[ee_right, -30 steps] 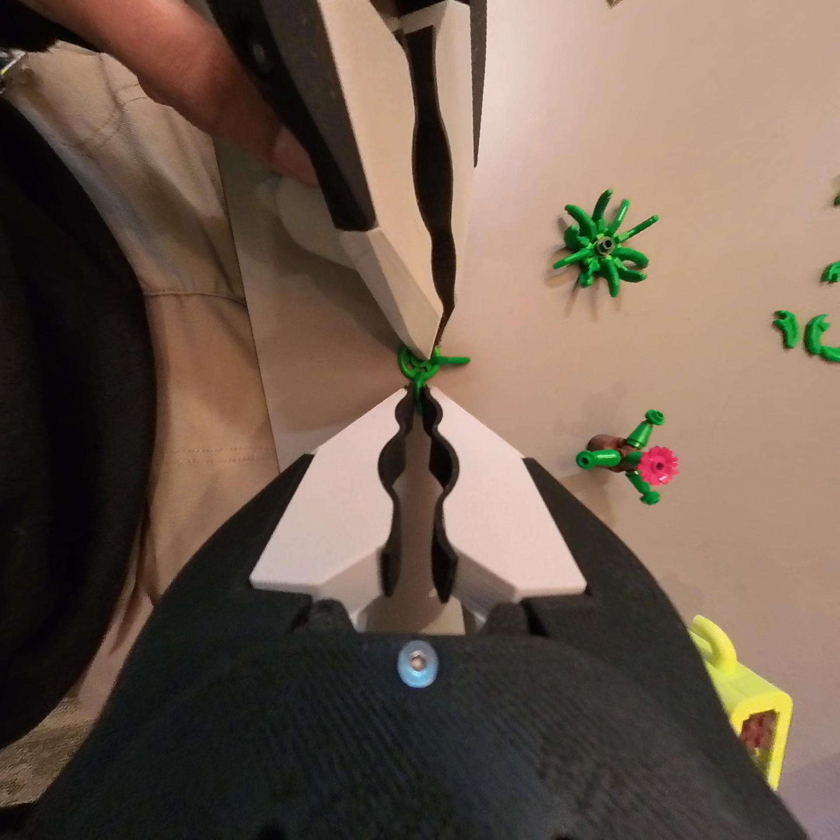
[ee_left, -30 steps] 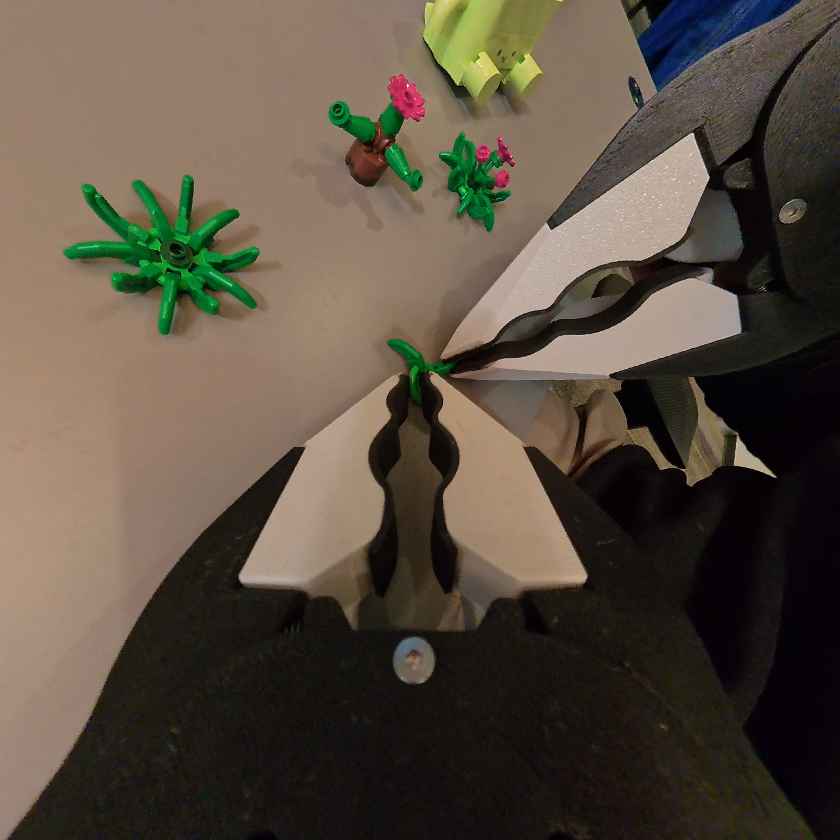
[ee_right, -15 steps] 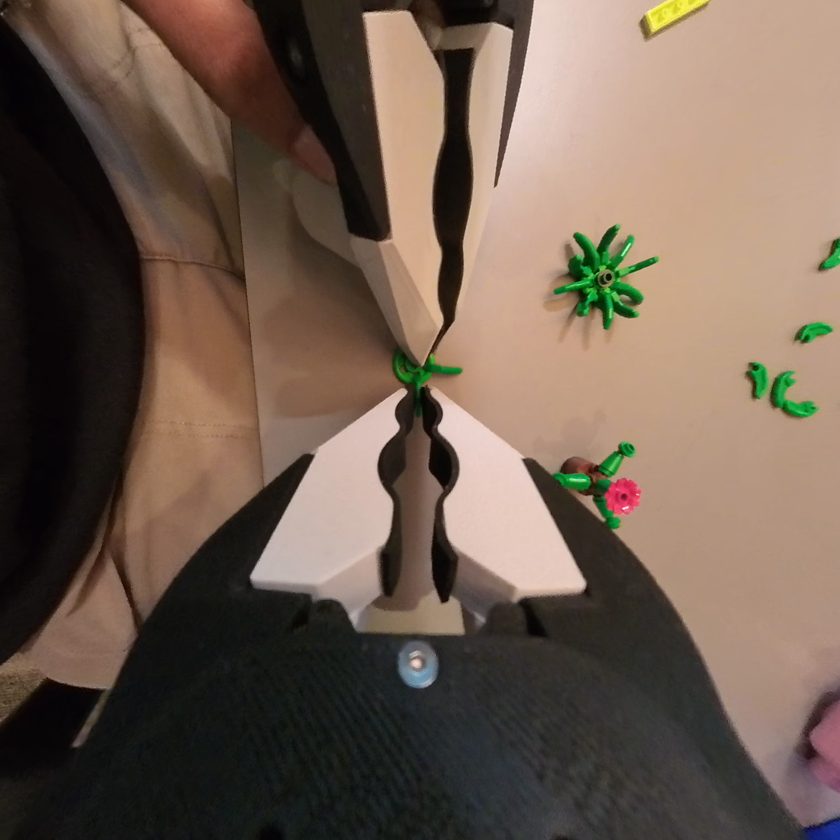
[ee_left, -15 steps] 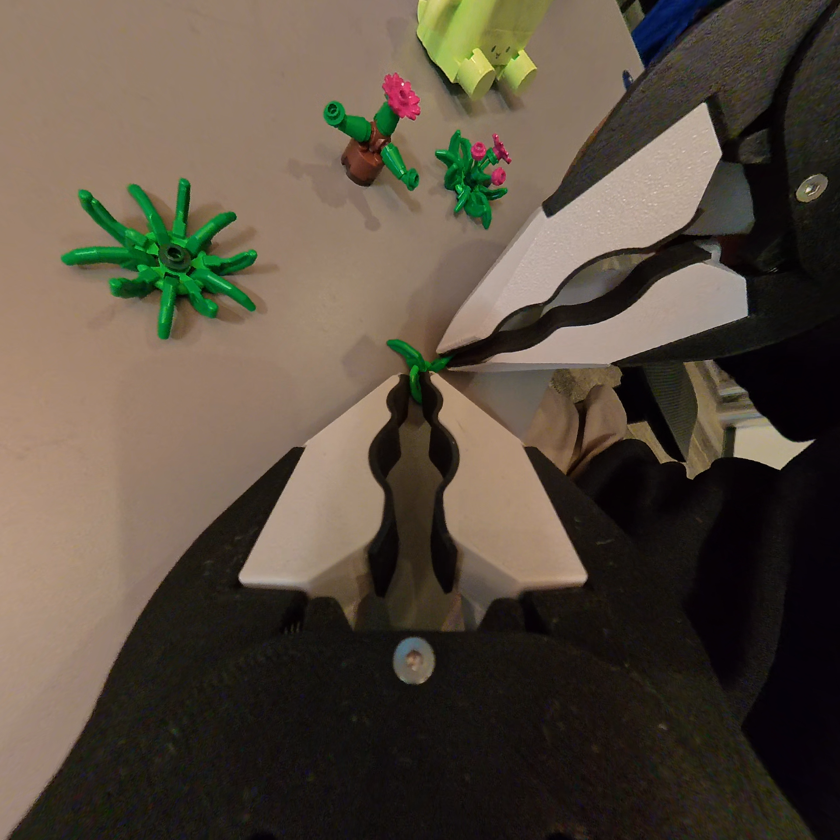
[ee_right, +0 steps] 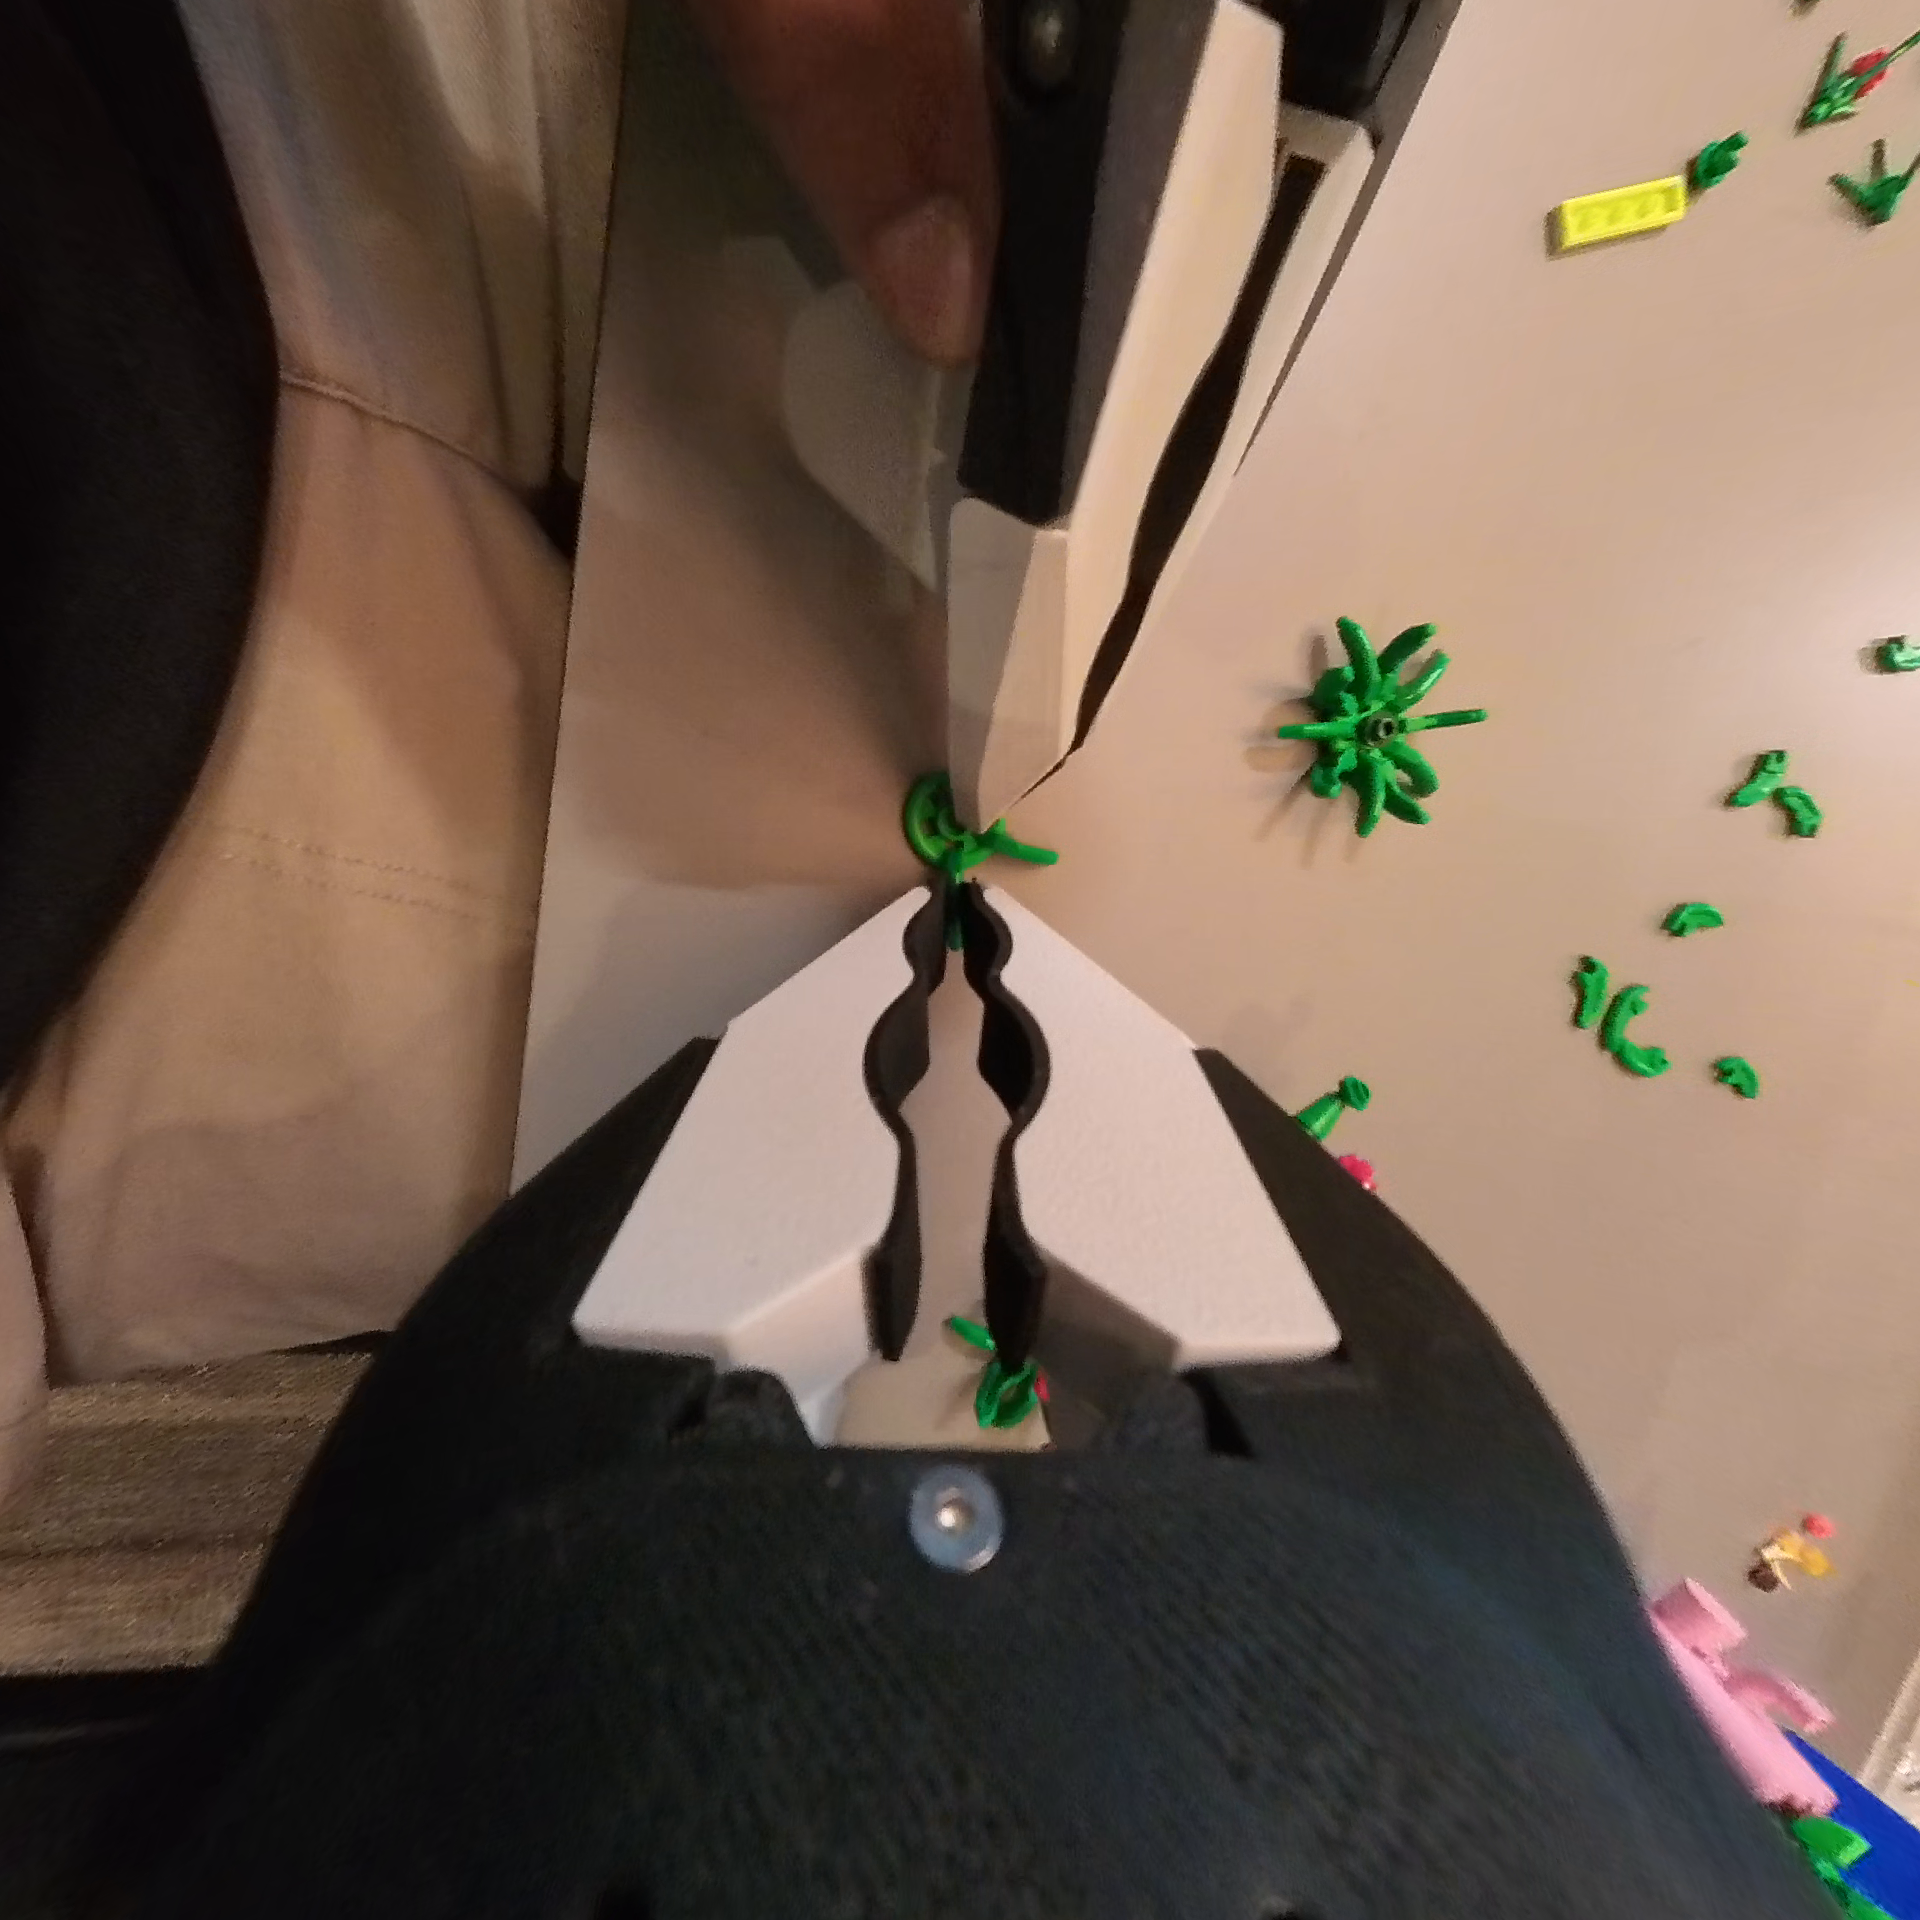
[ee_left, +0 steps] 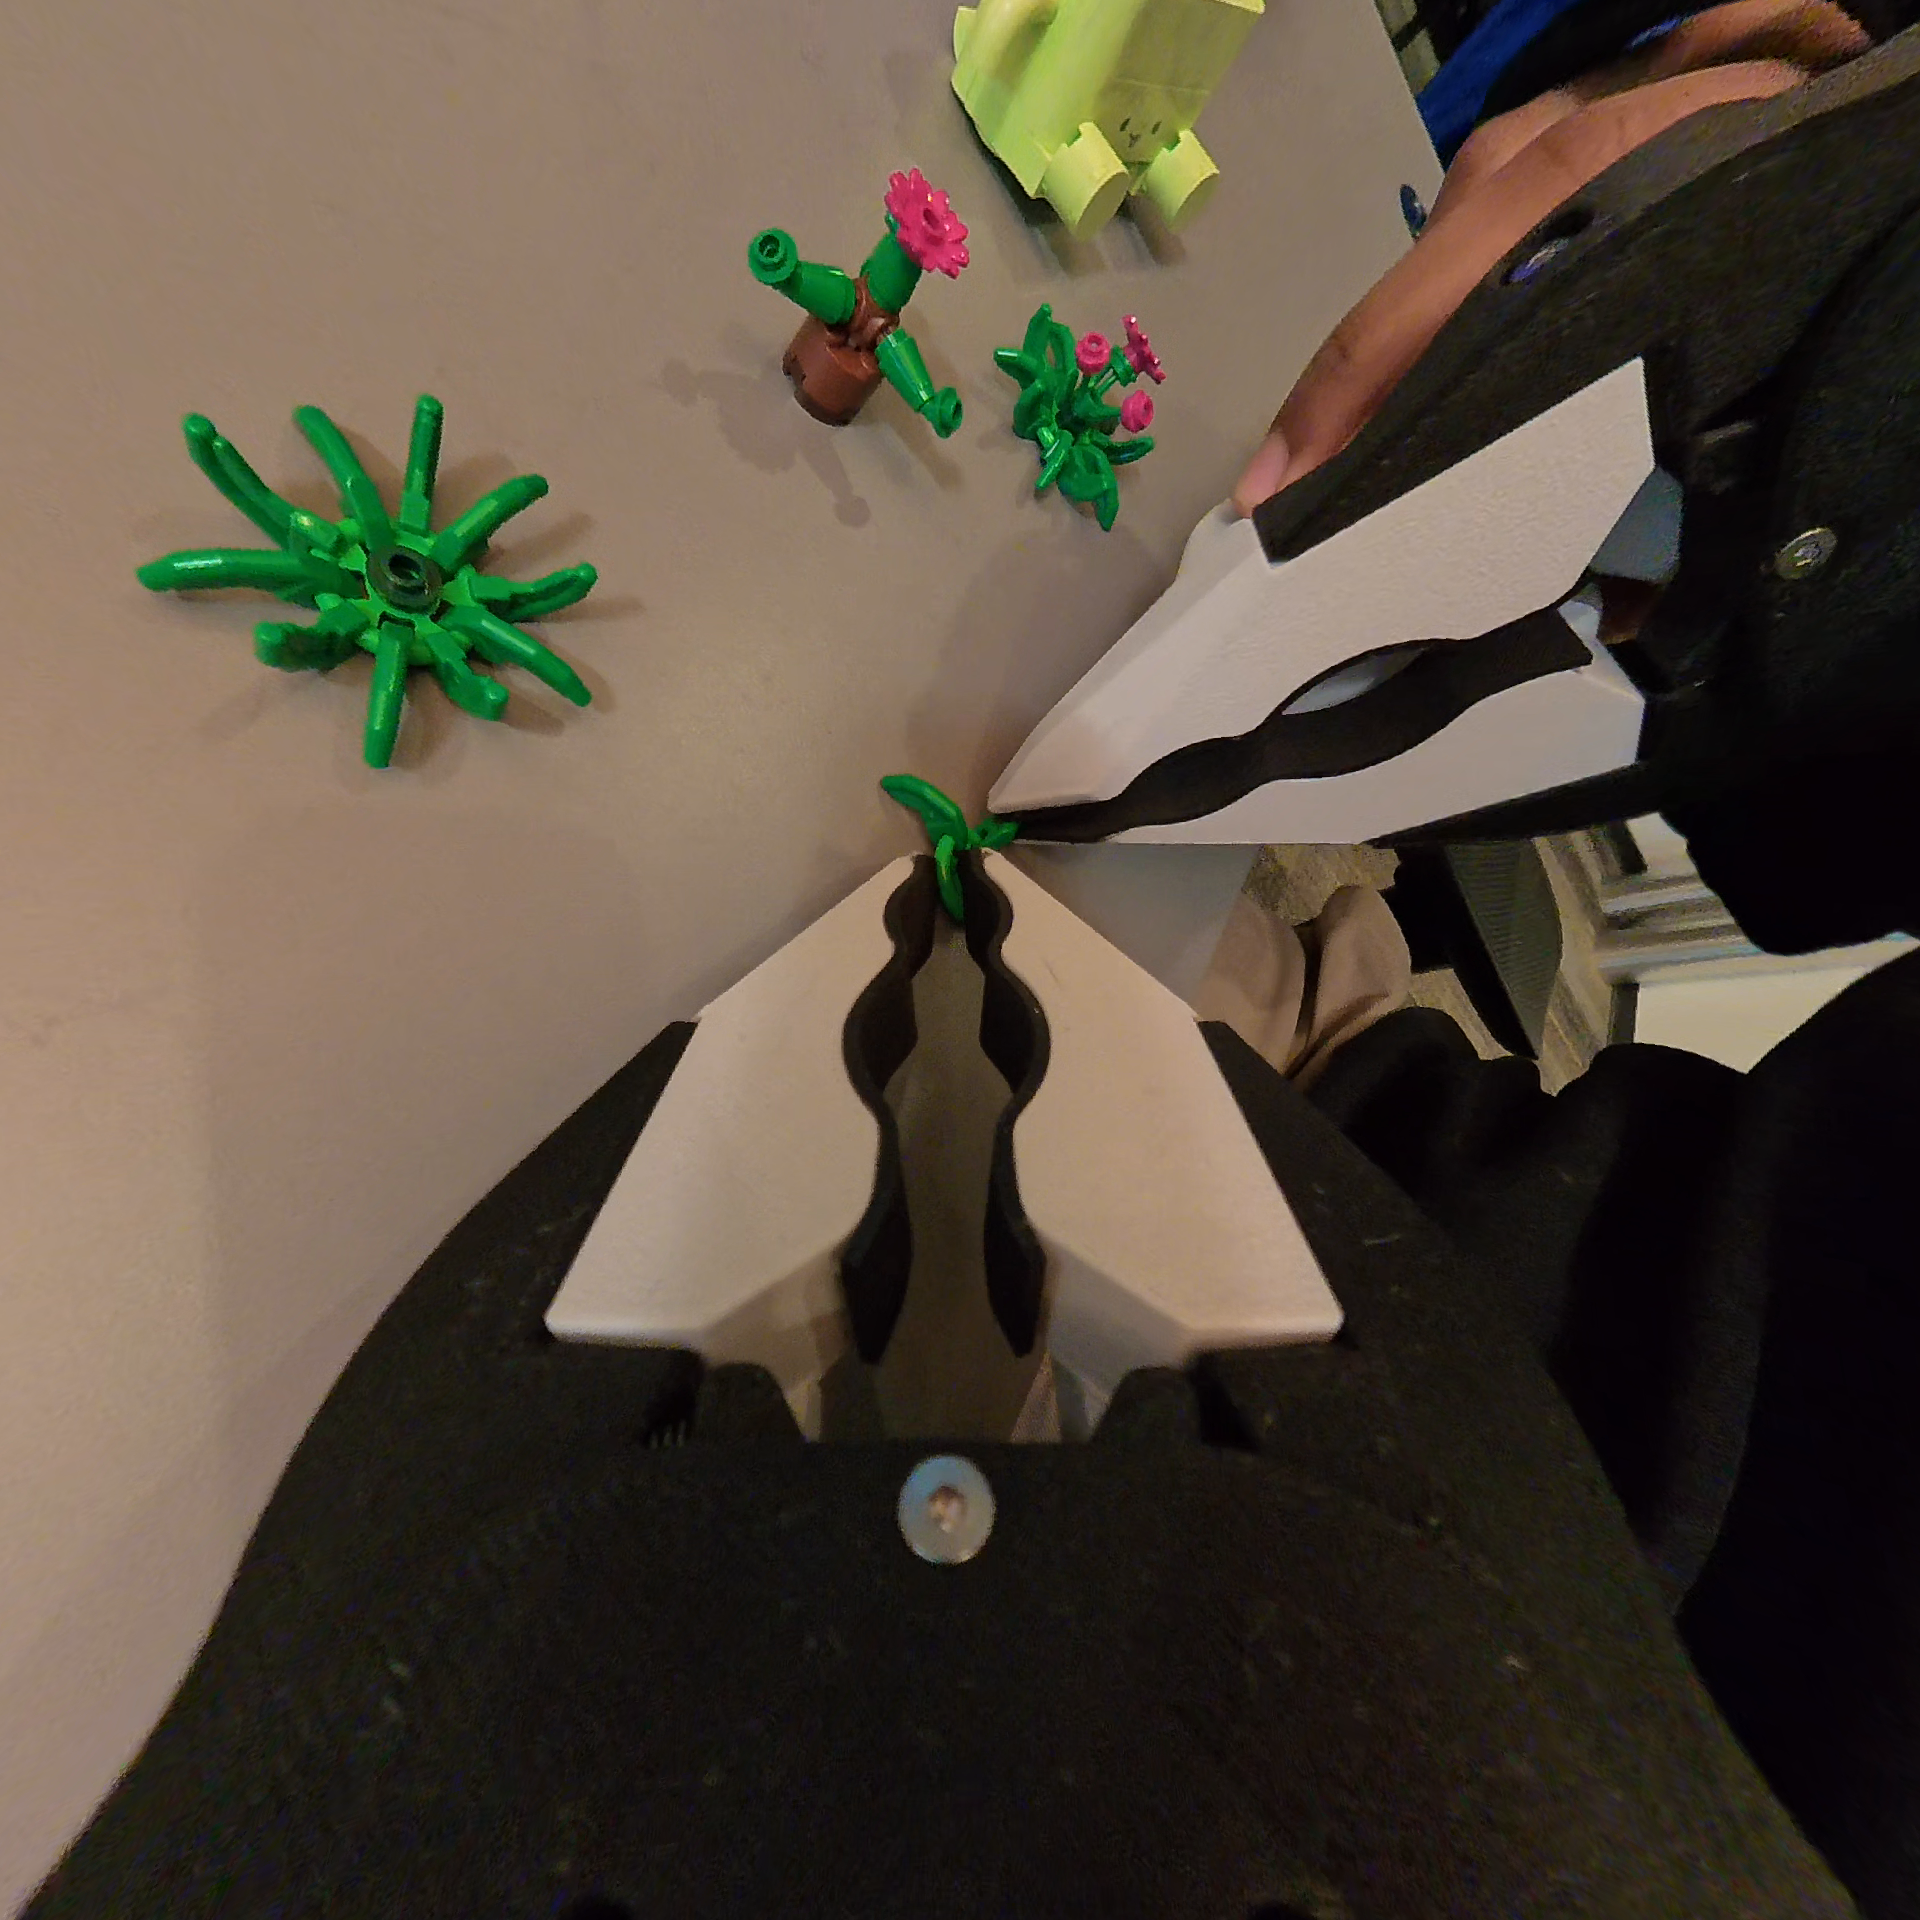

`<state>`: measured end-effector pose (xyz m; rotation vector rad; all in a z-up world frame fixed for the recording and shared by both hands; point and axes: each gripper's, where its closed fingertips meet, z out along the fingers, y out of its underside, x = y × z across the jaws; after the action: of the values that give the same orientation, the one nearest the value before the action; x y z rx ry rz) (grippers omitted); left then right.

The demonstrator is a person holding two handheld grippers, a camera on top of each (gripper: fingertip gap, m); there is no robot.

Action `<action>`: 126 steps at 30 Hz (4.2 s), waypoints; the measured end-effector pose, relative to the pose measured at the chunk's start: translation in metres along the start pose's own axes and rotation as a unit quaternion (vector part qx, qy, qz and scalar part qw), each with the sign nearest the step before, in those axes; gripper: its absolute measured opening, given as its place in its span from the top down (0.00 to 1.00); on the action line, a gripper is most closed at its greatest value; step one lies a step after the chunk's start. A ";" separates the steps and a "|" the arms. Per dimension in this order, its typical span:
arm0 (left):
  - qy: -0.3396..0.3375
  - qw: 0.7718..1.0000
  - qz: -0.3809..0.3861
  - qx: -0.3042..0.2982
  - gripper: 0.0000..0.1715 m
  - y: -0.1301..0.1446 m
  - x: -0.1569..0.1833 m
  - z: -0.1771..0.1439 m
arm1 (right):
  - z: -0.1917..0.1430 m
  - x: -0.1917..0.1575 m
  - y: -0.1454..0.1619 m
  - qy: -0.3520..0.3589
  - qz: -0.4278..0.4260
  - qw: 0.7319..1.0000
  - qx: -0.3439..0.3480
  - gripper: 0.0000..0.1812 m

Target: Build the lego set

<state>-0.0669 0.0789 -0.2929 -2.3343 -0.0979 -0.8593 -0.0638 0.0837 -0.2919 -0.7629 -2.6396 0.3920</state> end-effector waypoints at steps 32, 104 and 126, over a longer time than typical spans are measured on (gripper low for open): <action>0.008 0.996 0.030 0.082 0.91 -0.018 0.006 -0.024 | -0.007 0.004 0.008 0.017 0.086 0.994 0.062 0.99; -0.080 0.994 0.067 0.039 0.99 -0.008 -0.010 -0.002 | 0.000 0.008 -0.002 0.008 0.196 0.979 0.062 1.00; -0.093 0.992 0.074 0.029 0.98 -0.008 -0.011 -0.001 | 0.003 0.008 0.001 -0.045 0.197 0.979 -0.026 1.00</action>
<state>-0.0779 0.0858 -0.2944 -2.3291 -0.0265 -0.5576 -0.0708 0.0882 -0.2928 -1.3215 -2.5812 0.4725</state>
